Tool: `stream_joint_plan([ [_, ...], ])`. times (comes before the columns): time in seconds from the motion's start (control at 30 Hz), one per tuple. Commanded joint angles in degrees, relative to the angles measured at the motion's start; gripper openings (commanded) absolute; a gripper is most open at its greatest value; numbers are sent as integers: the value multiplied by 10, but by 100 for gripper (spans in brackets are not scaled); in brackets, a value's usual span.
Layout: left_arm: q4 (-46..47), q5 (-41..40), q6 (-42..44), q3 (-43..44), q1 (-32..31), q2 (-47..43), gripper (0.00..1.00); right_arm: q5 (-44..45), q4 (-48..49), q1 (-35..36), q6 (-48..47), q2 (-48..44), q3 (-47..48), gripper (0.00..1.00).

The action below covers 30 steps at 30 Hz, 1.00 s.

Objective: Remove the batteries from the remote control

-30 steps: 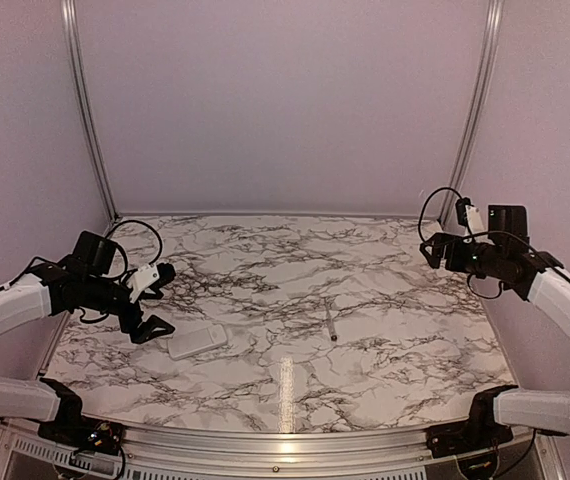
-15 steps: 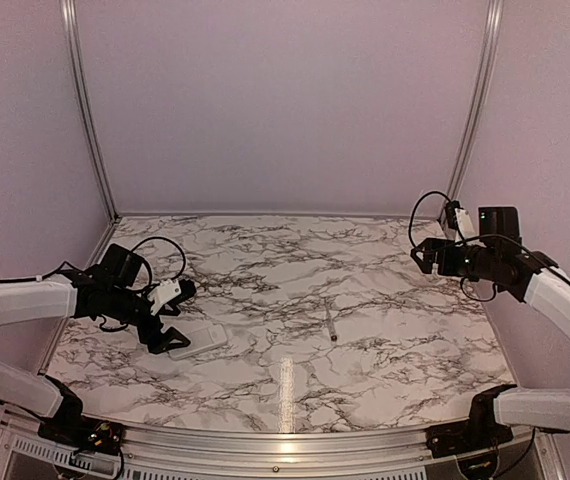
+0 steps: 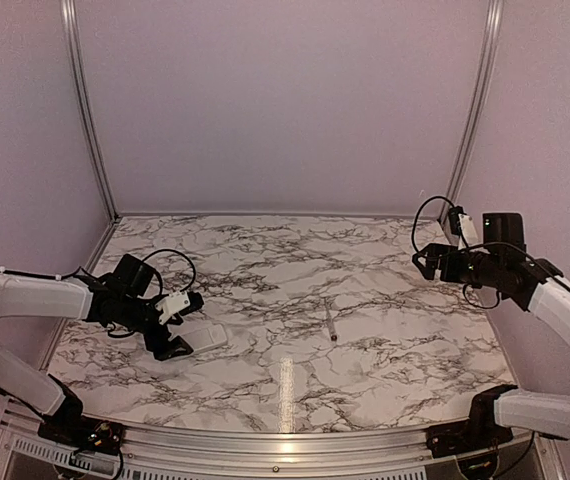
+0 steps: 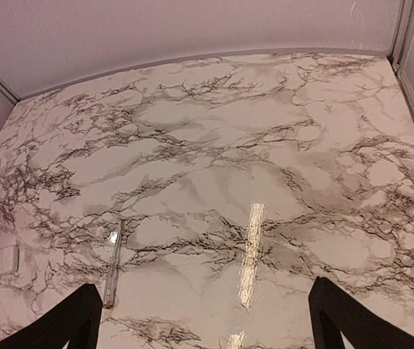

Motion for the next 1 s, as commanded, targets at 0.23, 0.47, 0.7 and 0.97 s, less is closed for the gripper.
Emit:
stream_joint_plan([
  [0.23,20,-37,34,-8,-23,43,87,5,-25,6,11,-25,-2,98],
  [0.47,22,-47,46,-1,-24,55,80,4,-27,6,14,-22,1,98],
  [0.7,28,-50,51,0,-24,66,77,8,-27,7,15,-21,5,99],
  [0.97,31,-45,56,3,-32,64,67,2,-30,6,15,-12,11,98],
])
